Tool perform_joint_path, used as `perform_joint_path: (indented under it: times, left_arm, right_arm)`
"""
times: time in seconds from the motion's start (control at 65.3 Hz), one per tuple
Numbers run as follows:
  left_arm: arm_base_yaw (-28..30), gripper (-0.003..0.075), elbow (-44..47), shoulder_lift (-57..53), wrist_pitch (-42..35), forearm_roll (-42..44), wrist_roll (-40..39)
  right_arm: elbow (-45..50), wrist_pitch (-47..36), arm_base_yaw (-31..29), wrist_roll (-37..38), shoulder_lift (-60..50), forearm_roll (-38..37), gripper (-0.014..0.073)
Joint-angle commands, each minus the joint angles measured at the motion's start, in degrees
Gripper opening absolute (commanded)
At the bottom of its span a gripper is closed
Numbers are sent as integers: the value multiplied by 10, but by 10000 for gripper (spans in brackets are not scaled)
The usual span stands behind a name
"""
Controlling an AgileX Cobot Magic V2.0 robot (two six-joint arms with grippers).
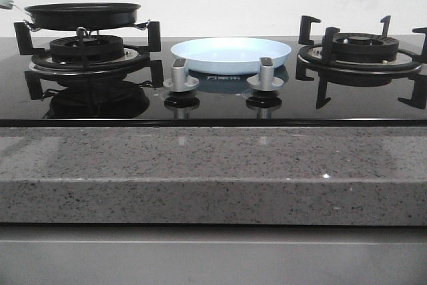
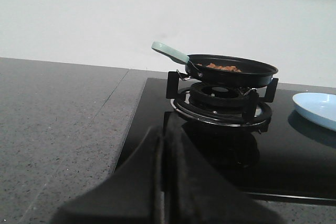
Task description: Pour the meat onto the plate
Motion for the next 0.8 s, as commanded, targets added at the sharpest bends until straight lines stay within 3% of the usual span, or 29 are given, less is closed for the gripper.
perform_joint_path:
  times: [0.0, 0.352, 0.521, 0.781]
  left_arm:
    - [-3, -20, 3, -11, -44, -3, 0]
    - [-3, -20, -22, -11, -54, -15, 0]
    - [-3, -20, -111, -7, 32, -28, 0]
    - [-3, -20, -277, 67, 179, -37, 0]
  right_arm:
    - [-2, -44, -4, -2, -9, -5, -69]
    - [-14, -46, -4, -2, -9, 0, -69]
    - [-75, 0, -4, -2, -9, 1, -69]
    - [-250, 175, -4, -3, 50, 1, -69]
